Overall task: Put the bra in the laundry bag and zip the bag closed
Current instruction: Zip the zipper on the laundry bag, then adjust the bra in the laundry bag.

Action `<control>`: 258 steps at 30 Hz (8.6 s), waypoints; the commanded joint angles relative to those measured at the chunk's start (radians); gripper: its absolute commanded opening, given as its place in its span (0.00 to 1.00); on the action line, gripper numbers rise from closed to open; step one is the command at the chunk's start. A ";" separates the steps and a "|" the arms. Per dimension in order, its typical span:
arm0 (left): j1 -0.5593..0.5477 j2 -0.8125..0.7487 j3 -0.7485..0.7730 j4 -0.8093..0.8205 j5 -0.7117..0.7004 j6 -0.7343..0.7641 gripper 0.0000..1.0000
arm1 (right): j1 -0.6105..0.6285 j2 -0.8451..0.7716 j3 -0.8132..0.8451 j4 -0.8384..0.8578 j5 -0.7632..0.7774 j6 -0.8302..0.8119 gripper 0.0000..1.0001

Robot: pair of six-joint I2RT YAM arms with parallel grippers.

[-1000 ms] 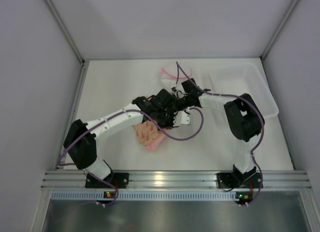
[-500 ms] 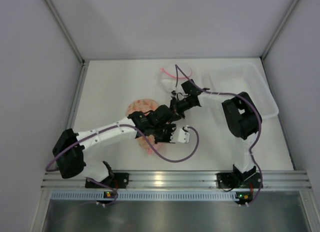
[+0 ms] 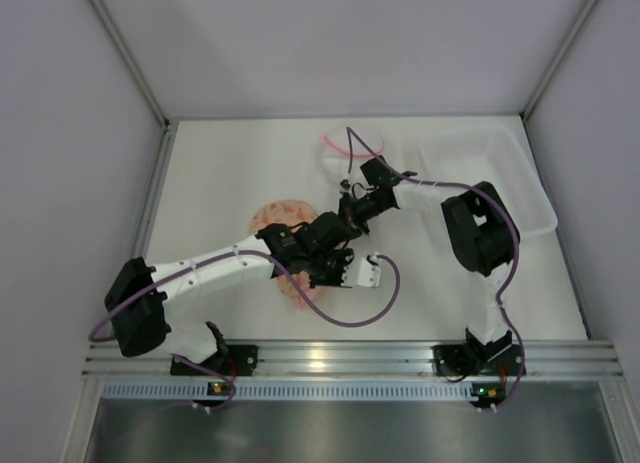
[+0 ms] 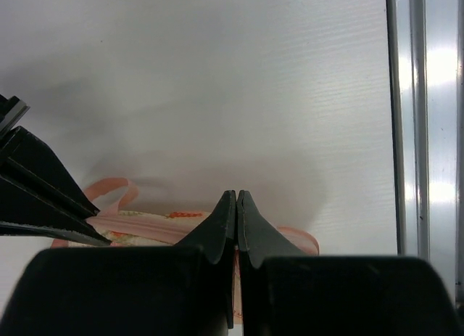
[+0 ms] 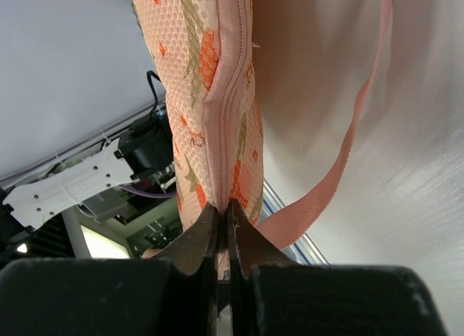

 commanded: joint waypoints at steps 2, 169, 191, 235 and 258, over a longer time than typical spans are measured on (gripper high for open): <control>-0.033 0.042 0.088 -0.116 0.071 -0.105 0.00 | -0.046 -0.020 0.047 0.134 0.110 -0.010 0.00; 0.280 -0.078 0.084 0.139 -0.205 -0.329 0.50 | 0.062 -0.317 -0.505 1.144 0.400 0.533 0.00; 0.271 -0.006 0.137 0.145 -0.365 -0.338 0.00 | 0.069 -0.343 -0.508 1.076 0.389 0.506 0.00; 0.264 -0.015 0.173 0.127 -0.364 -0.322 0.61 | 0.069 -0.349 -0.512 1.092 0.390 0.581 0.00; 0.281 0.040 0.214 0.125 -0.337 -0.338 0.06 | 0.071 -0.356 -0.507 1.020 0.395 0.523 0.00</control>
